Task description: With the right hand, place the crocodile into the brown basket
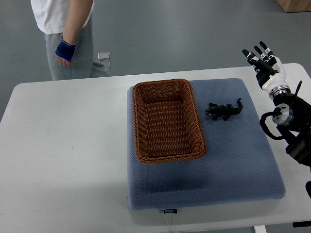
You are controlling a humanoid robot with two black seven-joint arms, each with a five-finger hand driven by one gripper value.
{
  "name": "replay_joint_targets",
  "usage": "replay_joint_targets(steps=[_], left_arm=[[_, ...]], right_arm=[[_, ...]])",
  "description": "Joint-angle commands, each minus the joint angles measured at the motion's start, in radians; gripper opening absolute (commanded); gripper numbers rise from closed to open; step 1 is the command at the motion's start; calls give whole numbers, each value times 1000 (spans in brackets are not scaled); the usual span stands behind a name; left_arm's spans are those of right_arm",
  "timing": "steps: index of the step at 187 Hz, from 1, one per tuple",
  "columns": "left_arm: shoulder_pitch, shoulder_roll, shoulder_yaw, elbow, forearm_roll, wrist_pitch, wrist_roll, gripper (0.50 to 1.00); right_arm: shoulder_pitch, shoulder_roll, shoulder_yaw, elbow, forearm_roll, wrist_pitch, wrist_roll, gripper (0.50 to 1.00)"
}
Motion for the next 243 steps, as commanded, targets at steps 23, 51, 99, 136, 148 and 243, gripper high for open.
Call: replay_joint_targets(steps=[23,51,99,136,148,243], left_arm=[[0,0,-6,2,-3,0,1,1000],[6,0,3,15,-3,3,1,1000],[5,0,6,14,-3,9,1,1000],[5,0,5,14,-3,9,1,1000],[5,0,5,14,-3,9,1,1000],[0,0,6,14,-3,9,1,1000]], right_arm=[[0,0,-1,0,0,0,0,930],[0,0,-4,0,0,2,0,930],[0,0,1,0,0,0,0,928],[0,0,1,0,0,-1,0,928],[0,0,1,0,0,-1,0,928],[-11,-95,-31,57,-3,-9,0,928]])
